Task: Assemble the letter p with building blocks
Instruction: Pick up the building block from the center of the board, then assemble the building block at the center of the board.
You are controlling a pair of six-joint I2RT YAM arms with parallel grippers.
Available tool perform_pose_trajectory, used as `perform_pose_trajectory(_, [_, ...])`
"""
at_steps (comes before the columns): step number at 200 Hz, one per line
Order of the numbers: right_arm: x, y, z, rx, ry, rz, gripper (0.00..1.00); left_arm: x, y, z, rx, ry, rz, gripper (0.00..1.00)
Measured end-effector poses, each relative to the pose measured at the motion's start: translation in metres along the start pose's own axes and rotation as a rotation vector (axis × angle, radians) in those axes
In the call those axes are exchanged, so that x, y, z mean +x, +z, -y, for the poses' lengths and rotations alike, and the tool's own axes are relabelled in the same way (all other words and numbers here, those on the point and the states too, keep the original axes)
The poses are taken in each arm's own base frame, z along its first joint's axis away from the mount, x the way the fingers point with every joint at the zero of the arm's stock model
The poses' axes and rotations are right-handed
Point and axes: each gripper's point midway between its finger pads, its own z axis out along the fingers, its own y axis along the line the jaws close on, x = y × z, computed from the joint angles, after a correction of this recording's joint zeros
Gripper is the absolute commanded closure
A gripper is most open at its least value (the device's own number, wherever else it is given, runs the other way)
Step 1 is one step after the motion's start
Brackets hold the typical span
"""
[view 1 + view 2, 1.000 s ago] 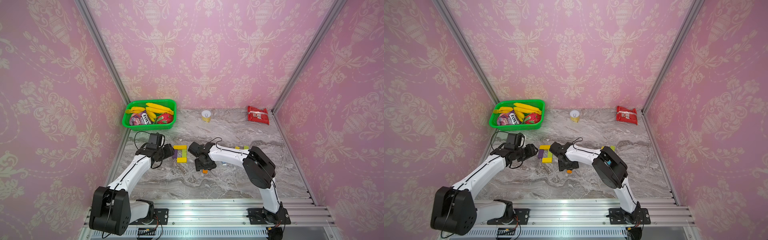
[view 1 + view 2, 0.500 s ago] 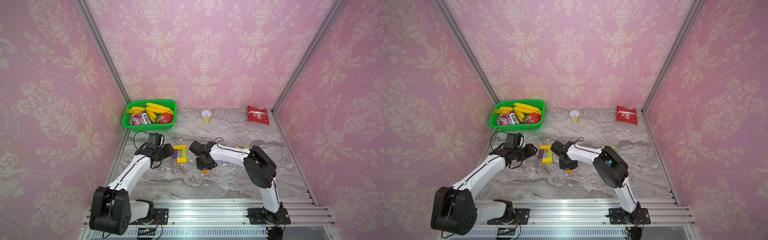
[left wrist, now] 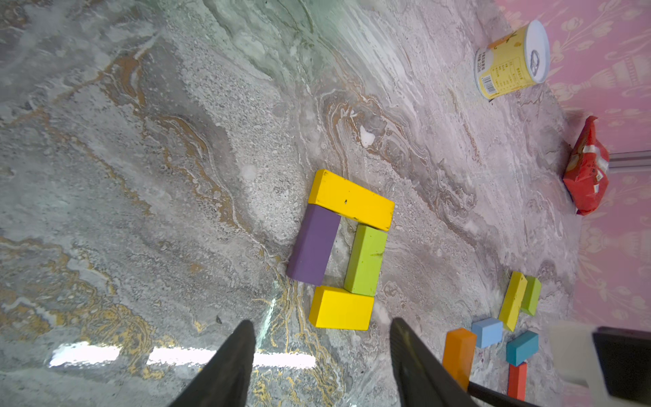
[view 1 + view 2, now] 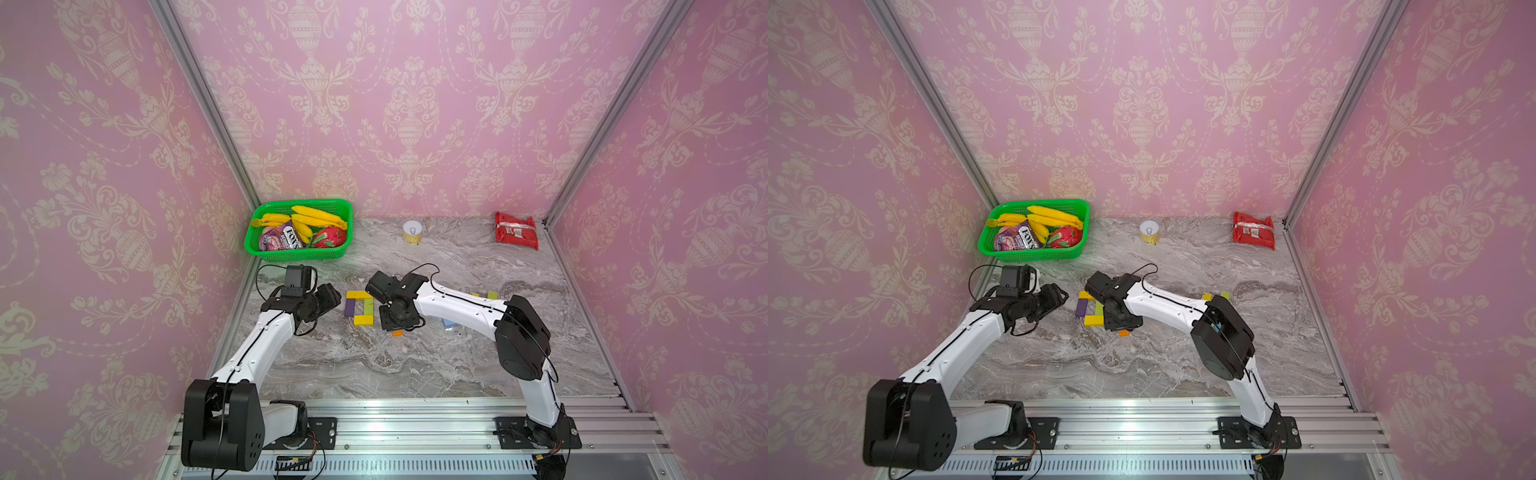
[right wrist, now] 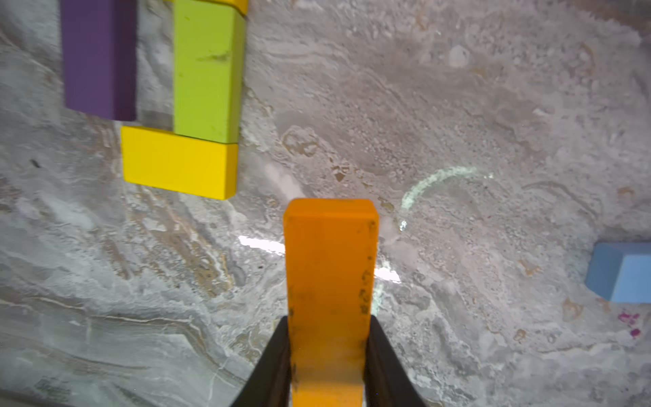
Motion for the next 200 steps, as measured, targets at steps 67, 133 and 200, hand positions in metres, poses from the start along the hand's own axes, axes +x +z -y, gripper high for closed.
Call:
perform_pose_trajectory(67, [-0.016, -0.018, -0.100, -0.163, -0.113, 0.052, 0.87, -0.038, -0.035, -0.005, 0.085, -0.153, 0.145, 0.34])
perform_pose_trajectory(133, [0.020, 0.030, -0.118, -0.132, -0.167, -0.062, 0.83, -0.036, -0.065, -0.007, 0.092, -0.164, 0.195, 0.34])
perform_pose_trajectory(200, [0.021, 0.028, -0.125, -0.164, -0.168, -0.073, 0.69, -0.027, -0.071, -0.017, 0.074, -0.183, 0.192, 0.34])
